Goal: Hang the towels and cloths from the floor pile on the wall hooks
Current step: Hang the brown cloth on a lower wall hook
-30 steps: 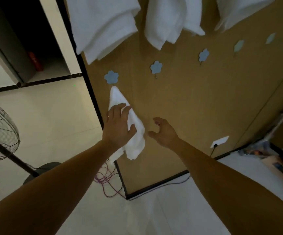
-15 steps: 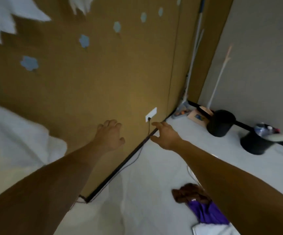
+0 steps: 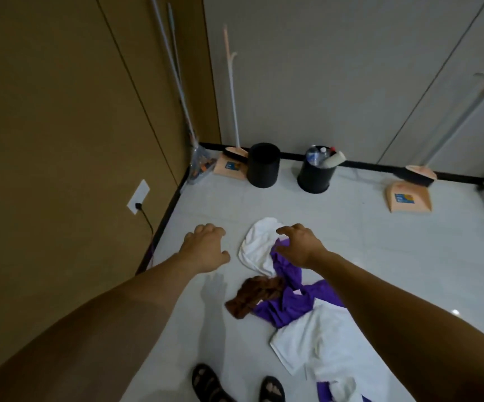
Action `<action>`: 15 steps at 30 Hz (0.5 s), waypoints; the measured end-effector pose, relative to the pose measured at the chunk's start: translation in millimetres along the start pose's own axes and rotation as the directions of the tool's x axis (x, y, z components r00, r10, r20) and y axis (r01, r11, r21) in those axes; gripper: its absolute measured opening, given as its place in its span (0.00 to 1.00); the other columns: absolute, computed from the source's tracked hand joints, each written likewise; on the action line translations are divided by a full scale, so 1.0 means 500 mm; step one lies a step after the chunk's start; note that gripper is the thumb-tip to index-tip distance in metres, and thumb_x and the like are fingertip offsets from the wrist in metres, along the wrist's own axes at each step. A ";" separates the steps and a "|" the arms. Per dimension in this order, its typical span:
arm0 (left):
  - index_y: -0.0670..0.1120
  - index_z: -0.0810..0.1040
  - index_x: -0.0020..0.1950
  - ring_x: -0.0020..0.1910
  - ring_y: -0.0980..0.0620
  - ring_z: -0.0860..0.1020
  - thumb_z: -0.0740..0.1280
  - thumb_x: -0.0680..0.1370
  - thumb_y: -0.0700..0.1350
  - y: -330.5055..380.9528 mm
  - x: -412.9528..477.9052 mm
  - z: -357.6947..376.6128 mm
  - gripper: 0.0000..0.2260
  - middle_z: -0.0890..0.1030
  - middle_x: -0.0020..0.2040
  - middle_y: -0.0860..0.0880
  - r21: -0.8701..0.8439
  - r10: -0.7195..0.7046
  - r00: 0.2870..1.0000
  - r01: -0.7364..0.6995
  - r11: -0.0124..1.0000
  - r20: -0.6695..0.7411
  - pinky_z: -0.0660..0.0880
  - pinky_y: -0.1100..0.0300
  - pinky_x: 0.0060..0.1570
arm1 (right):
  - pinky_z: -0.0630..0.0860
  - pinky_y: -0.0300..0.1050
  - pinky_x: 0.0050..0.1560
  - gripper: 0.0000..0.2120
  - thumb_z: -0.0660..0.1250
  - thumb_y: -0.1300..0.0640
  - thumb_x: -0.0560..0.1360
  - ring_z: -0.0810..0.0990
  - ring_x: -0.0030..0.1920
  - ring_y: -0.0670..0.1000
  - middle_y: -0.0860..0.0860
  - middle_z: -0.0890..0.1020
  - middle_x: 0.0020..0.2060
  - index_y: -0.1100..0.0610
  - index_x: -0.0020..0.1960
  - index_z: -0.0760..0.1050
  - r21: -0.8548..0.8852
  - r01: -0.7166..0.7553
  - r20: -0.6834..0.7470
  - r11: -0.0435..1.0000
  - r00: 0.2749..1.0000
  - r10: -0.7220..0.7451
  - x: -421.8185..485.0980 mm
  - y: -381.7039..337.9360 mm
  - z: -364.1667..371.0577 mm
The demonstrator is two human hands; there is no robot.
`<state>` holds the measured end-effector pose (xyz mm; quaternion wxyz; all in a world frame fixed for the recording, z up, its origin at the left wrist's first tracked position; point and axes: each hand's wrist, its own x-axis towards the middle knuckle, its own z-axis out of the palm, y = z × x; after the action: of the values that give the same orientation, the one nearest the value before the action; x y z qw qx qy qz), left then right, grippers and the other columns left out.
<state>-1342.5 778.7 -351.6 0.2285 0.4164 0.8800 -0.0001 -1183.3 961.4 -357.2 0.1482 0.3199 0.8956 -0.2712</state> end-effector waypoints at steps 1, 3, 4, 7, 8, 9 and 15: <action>0.49 0.60 0.75 0.71 0.46 0.61 0.63 0.76 0.56 0.009 0.022 0.010 0.30 0.63 0.73 0.46 -0.001 0.011 1.000 -0.011 1.000 0.028 0.61 0.50 0.67 | 0.65 0.47 0.66 0.25 0.64 0.48 0.76 0.68 0.67 0.60 0.57 0.69 0.67 0.50 0.72 0.67 0.011 -0.023 0.007 1.000 1.000 0.023 0.005 0.019 0.006; 0.48 0.61 0.75 0.70 0.46 0.62 0.63 0.76 0.57 0.016 0.064 0.033 0.30 0.64 0.72 0.46 0.002 0.028 0.996 -0.028 1.000 0.084 0.63 0.50 0.67 | 0.64 0.44 0.64 0.23 0.65 0.50 0.76 0.70 0.65 0.59 0.58 0.72 0.64 0.52 0.70 0.69 0.021 -0.052 0.006 0.998 0.999 0.052 0.020 0.049 0.019; 0.48 0.61 0.74 0.70 0.46 0.62 0.63 0.76 0.56 0.015 0.085 0.045 0.29 0.64 0.72 0.46 0.004 0.033 0.993 -0.034 0.999 0.111 0.64 0.50 0.67 | 0.64 0.43 0.62 0.21 0.65 0.51 0.76 0.70 0.65 0.58 0.58 0.74 0.63 0.53 0.69 0.70 0.025 -0.063 0.009 0.998 0.998 0.063 0.029 0.061 0.026; 0.48 0.63 0.73 0.69 0.45 0.64 0.62 0.76 0.56 -0.005 0.153 0.082 0.27 0.66 0.70 0.46 -0.001 0.038 0.982 -0.039 0.999 0.184 0.66 0.50 0.65 | 0.64 0.44 0.64 0.22 0.64 0.50 0.77 0.69 0.67 0.58 0.57 0.73 0.66 0.52 0.71 0.69 0.034 -0.121 0.047 0.992 0.992 0.120 0.071 0.086 0.056; 0.48 0.63 0.73 0.69 0.45 0.64 0.62 0.76 0.56 -0.015 0.177 0.094 0.27 0.67 0.70 0.46 -0.011 0.040 0.980 -0.039 0.999 0.197 0.66 0.51 0.64 | 0.65 0.46 0.64 0.24 0.64 0.48 0.77 0.69 0.67 0.58 0.57 0.72 0.66 0.51 0.71 0.67 0.037 -0.148 0.061 0.988 0.988 0.145 0.094 0.092 0.067; 0.48 0.64 0.73 0.68 0.46 0.65 0.62 0.76 0.55 -0.027 0.204 0.107 0.26 0.67 0.70 0.46 -0.019 0.042 0.978 -0.038 0.999 0.203 0.67 0.51 0.64 | 0.67 0.47 0.64 0.24 0.64 0.48 0.77 0.70 0.66 0.59 0.58 0.71 0.67 0.50 0.72 0.66 0.040 -0.169 0.075 0.985 0.983 0.166 0.122 0.097 0.080; 0.48 0.65 0.73 0.67 0.46 0.67 0.61 0.76 0.53 -0.109 0.364 0.263 0.25 0.69 0.69 0.47 -0.045 -0.003 0.965 0.015 0.999 0.261 0.69 0.52 0.62 | 0.68 0.47 0.63 0.23 0.62 0.48 0.78 0.70 0.65 0.59 0.57 0.72 0.66 0.52 0.72 0.67 0.107 -0.232 0.170 0.967 0.962 0.212 0.322 0.137 0.245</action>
<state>-1429.5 851.6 -553.1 0.3519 0.4034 0.8439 -0.0356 -1248.0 1014.0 -553.7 0.2274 0.4047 0.8207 -0.3331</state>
